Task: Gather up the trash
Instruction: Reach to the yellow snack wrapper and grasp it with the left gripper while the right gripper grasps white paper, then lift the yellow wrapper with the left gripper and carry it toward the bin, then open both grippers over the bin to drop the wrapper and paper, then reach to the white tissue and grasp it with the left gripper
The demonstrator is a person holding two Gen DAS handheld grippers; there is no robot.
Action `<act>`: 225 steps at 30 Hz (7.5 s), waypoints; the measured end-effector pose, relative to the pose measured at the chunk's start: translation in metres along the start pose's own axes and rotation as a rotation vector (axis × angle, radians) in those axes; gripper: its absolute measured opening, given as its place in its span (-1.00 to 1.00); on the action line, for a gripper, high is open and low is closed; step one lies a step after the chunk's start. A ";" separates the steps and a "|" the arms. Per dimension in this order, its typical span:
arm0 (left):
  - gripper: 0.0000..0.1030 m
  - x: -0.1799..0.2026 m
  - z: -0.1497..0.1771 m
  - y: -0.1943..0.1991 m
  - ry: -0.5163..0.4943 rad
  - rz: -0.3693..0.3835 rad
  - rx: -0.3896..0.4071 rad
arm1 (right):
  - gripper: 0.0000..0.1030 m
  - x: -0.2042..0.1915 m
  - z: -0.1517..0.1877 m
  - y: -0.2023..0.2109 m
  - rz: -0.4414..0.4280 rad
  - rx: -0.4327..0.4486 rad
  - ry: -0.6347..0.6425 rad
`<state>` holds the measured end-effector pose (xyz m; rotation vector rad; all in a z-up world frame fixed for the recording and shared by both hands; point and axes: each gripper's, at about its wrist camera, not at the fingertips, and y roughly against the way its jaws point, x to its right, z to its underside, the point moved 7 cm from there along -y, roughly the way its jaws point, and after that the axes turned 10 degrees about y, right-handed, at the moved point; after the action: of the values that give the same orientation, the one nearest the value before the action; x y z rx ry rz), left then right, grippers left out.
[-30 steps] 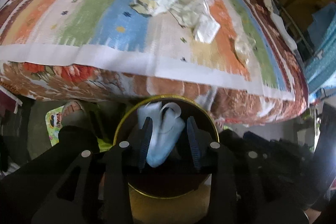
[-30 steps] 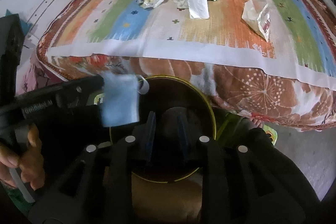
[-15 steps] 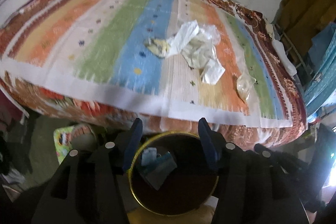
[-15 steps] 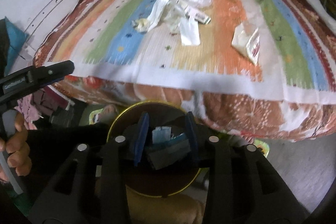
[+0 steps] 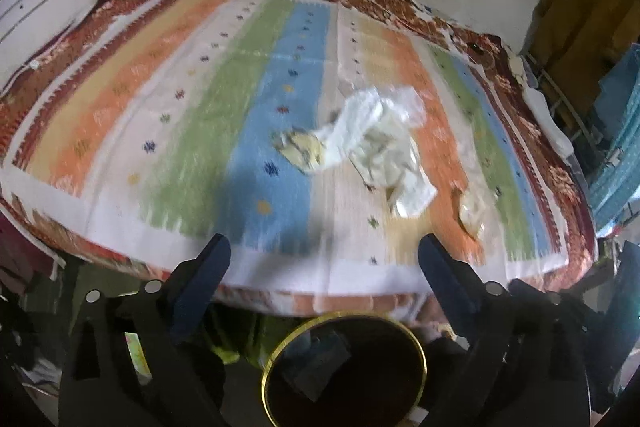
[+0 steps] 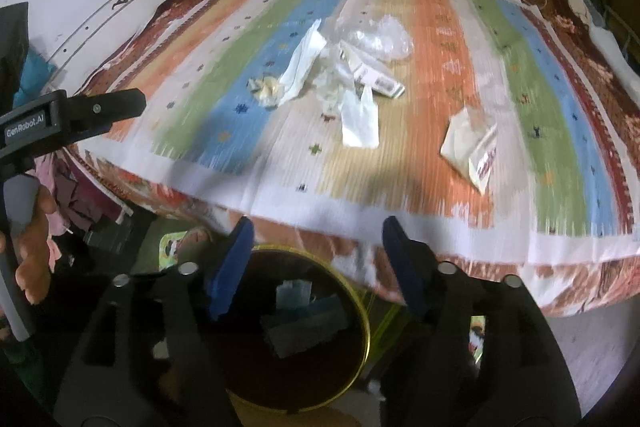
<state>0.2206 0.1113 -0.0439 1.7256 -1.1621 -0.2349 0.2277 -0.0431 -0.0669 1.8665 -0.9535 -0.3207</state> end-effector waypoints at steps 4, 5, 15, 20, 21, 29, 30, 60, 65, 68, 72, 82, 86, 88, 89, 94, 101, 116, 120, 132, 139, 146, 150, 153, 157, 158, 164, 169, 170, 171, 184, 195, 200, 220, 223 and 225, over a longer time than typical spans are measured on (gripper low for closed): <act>0.89 -0.001 -0.012 -0.022 0.021 0.037 -0.054 | 0.62 0.008 -0.018 -0.009 -0.010 0.036 0.003; 0.89 -0.002 -0.015 -0.028 0.024 0.040 -0.061 | 0.65 0.009 -0.021 -0.011 -0.011 0.043 0.003; 0.89 -0.012 -0.040 -0.072 0.027 -0.002 -0.058 | 0.80 0.022 -0.054 -0.031 0.024 0.124 0.047; 0.86 -0.021 -0.048 -0.093 0.011 -0.036 -0.086 | 0.78 0.022 -0.068 -0.043 0.018 0.145 0.047; 0.85 -0.025 -0.050 -0.097 0.019 -0.035 -0.091 | 0.76 0.021 -0.069 -0.045 0.020 0.141 0.046; 0.69 -0.032 -0.057 -0.121 0.075 0.008 -0.138 | 0.53 0.023 -0.089 -0.075 0.025 0.141 0.071; 0.69 -0.032 -0.057 -0.123 0.078 0.013 -0.142 | 0.52 0.023 -0.091 -0.078 0.030 0.140 0.079; -0.92 -0.015 -0.064 -0.202 -0.006 0.012 -0.197 | -0.83 0.029 -0.121 -0.145 0.068 0.049 0.162; -0.96 -0.014 -0.074 -0.184 0.046 0.050 -0.191 | -0.86 0.033 -0.126 -0.125 0.085 0.077 0.145; -0.96 -0.010 -0.077 -0.171 0.049 0.060 -0.189 | -0.86 0.032 -0.125 -0.115 0.086 0.085 0.142; -0.96 -0.009 -0.079 -0.154 0.063 0.070 -0.183 | -0.87 0.032 -0.126 -0.093 0.087 0.116 0.136; -0.96 0.013 -0.079 -0.096 -0.019 0.145 -0.138 | -0.87 0.028 -0.122 -0.044 0.075 0.190 0.107; -0.96 0.017 -0.072 -0.081 -0.018 0.150 -0.138 | -0.87 0.023 -0.119 -0.035 0.075 0.203 0.108; -0.96 0.019 -0.068 -0.077 -0.021 0.154 -0.140 | -0.87 0.020 -0.118 -0.030 0.072 0.210 0.107; -0.96 0.021 -0.066 -0.074 -0.024 0.157 -0.142 | -0.87 0.019 -0.118 -0.027 0.069 0.214 0.106; -0.96 0.028 -0.060 -0.060 -0.035 0.176 -0.136 | -0.87 0.010 -0.110 -0.013 0.082 0.226 0.130; -0.96 0.036 -0.047 -0.028 -0.045 0.205 -0.111 | -0.87 0.003 -0.098 0.015 0.086 0.259 0.129; -0.96 0.038 -0.017 0.033 -0.037 0.310 -0.049 | -0.87 -0.018 -0.061 0.063 0.091 0.314 0.119; -0.96 0.042 -0.009 0.043 -0.058 0.303 -0.036 | -0.87 -0.021 -0.049 0.070 0.093 0.318 0.111; -0.96 0.044 0.021 0.064 -0.076 0.324 -0.025 | -0.87 -0.034 -0.026 0.080 0.092 0.306 0.119; -0.96 0.046 0.035 0.067 -0.086 0.325 -0.036 | -0.87 -0.041 -0.010 0.071 0.092 0.247 0.125; -0.96 0.046 0.051 0.072 -0.093 0.329 -0.045 | -0.87 -0.046 0.010 0.075 0.074 0.224 0.104; -0.96 0.045 0.062 0.068 -0.100 0.318 -0.065 | -0.87 -0.045 0.027 0.071 0.067 0.202 0.088; -0.96 0.048 0.069 0.068 -0.117 0.306 -0.067 | -0.87 -0.047 0.036 0.066 0.046 0.174 0.070; -0.96 0.050 0.082 0.063 -0.139 0.264 -0.079 | -0.87 -0.050 0.049 0.056 0.049 0.137 0.064; -0.96 0.050 0.085 0.061 -0.140 0.257 -0.086 | -0.87 -0.051 0.052 0.053 0.041 0.122 0.061; -0.96 0.046 0.106 0.049 -0.159 0.199 -0.133 | -0.87 -0.055 0.068 0.047 0.045 0.086 0.068; -0.96 0.037 0.122 0.037 -0.117 0.182 -0.177 | -0.87 -0.058 0.081 0.038 0.066 0.044 0.079; -0.96 0.034 0.127 0.033 -0.103 0.174 -0.193 | -0.87 -0.059 0.085 0.034 0.066 0.026 0.081; -0.96 0.031 0.132 0.030 -0.090 0.171 -0.212 | -0.87 -0.060 0.088 0.031 0.067 0.015 0.081; -0.96 0.016 0.147 -0.002 -0.029 0.094 -0.294 | -0.87 -0.060 0.113 -0.003 0.069 -0.117 0.056; -0.96 0.005 0.163 -0.029 0.016 0.043 -0.375 | -0.85 -0.050 0.134 -0.034 0.028 -0.237 -0.036; -0.96 0.002 0.164 -0.039 0.034 0.029 -0.398 | -0.80 -0.045 0.141 -0.048 0.021 -0.281 -0.084; 0.04 0.009 0.102 -0.032 -0.043 -0.005 -0.289 | -0.10 -0.036 0.107 -0.042 0.021 -0.214 -0.117; 0.11 0.014 0.090 -0.031 -0.104 -0.021 -0.278 | -0.04 -0.035 0.093 -0.036 0.002 -0.181 -0.112; 0.13 0.013 0.077 -0.028 -0.107 -0.027 -0.249 | 0.00 -0.033 0.084 -0.029 0.009 -0.159 -0.094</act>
<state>0.1962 0.0544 -0.0993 1.5248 -1.1354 -0.4729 0.1703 -0.0674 -0.1389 1.7147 -0.9703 -0.4686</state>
